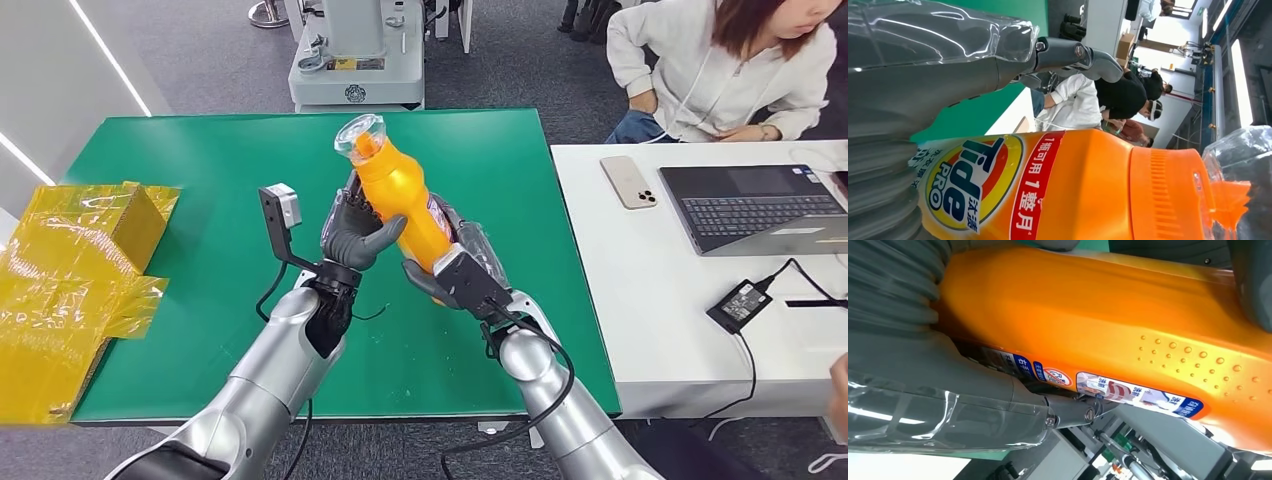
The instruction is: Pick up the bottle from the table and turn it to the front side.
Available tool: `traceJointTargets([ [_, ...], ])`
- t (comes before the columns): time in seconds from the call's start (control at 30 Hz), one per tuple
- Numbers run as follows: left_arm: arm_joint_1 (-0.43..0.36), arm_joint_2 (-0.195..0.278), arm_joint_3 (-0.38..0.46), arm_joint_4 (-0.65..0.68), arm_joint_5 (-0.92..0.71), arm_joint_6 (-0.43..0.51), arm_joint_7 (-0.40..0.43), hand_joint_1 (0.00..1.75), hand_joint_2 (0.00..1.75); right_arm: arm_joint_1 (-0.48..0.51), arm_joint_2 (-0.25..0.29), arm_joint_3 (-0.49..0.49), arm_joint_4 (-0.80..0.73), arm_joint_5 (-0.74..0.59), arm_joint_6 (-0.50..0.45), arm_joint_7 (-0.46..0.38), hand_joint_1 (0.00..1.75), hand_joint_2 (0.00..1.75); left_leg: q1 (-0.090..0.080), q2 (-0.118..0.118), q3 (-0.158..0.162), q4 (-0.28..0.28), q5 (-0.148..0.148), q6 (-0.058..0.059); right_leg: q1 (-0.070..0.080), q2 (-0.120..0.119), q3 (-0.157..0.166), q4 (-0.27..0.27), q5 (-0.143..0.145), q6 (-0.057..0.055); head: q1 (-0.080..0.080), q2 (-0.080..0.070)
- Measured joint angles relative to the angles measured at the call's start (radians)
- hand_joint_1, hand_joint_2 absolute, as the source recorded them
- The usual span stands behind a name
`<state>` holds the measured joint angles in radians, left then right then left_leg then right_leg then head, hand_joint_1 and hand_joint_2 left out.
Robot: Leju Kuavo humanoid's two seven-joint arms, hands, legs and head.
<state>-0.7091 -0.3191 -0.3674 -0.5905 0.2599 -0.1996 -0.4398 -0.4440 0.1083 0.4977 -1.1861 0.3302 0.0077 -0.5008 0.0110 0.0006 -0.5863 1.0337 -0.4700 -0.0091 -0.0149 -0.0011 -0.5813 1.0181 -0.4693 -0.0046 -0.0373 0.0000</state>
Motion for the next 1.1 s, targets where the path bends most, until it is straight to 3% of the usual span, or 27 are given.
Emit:
traceJointTargets([
  [0.57,-0.012,0.006,0.0,0.0,-0.112,0.048,0.022,0.0,1.75,0.03,-0.018,-0.031,-0.048,0.091,0.013,0.042,1.75,1.75,0.0,0.0,0.0,0.0,0.0,0.0,0.0,0.0,0.0,0.0,0.0,0.0,0.0,0.0],
  [1.07,-0.019,0.033,0.0,0.001,-0.134,0.031,0.047,0.0,1.75,0.012,-0.041,-0.026,-0.029,0.099,0.032,0.035,1.75,1.75,0.0,0.0,0.0,0.0,0.0,0.0,0.0,0.0,0.0,0.0,0.0,0.0,0.0,0.0],
  [1.1,-0.019,0.033,0.0,0.001,-0.133,0.031,0.049,0.08,1.75,0.01,-0.041,-0.025,-0.027,0.099,0.032,0.035,1.75,1.75,0.0,0.0,0.0,0.0,0.0,0.0,0.0,0.0,0.0,0.0,0.0,0.0,0.0,0.0],
])
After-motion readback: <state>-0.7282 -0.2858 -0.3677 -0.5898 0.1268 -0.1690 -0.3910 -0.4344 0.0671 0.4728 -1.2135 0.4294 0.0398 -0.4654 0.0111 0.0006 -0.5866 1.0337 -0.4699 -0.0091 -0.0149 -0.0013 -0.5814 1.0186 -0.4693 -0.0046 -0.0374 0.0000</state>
